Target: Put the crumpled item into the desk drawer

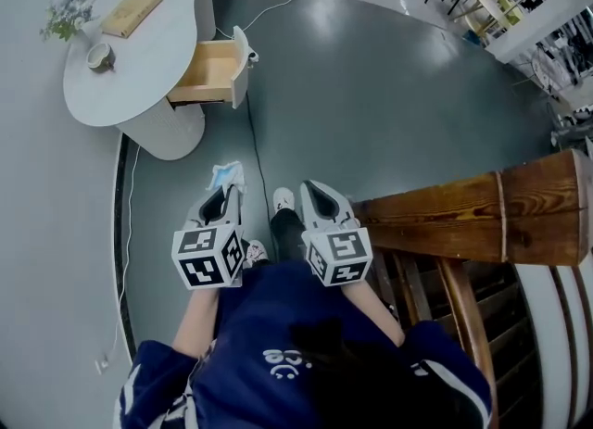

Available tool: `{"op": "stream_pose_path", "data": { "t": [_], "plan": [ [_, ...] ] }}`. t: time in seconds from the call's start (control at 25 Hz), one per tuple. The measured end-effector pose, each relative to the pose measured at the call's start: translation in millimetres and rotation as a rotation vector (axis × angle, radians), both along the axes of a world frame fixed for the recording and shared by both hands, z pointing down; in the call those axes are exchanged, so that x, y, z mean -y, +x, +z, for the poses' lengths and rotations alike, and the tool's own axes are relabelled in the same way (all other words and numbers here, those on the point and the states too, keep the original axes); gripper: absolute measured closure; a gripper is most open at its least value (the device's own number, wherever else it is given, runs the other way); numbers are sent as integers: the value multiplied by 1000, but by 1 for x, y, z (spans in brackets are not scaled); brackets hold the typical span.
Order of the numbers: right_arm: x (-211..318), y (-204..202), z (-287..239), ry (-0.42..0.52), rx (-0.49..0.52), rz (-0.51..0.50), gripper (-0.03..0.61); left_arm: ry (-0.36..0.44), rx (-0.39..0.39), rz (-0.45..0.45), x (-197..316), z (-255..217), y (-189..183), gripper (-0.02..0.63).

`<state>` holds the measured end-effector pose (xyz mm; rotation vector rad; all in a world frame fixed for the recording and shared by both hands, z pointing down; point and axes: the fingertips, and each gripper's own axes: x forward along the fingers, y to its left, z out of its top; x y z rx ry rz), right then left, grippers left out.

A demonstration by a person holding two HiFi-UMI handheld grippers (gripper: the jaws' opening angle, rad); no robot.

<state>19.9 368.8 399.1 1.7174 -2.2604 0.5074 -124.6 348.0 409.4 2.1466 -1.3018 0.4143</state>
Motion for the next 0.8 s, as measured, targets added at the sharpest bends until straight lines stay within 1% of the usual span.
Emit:
{"op": "stream_pose_path", "data": {
  "t": [0.24, 0.44, 0.8],
  "plan": [
    [51, 7, 3, 15, 31, -25, 571, 25, 1, -47, 30, -2, 0, 568],
    [107, 15, 7, 0, 113, -36, 572, 10, 40, -110, 66, 2, 1, 568],
    [195, 37, 8, 0, 150, -72, 572, -1, 54, -145, 132, 0, 30, 568]
  ]
}}
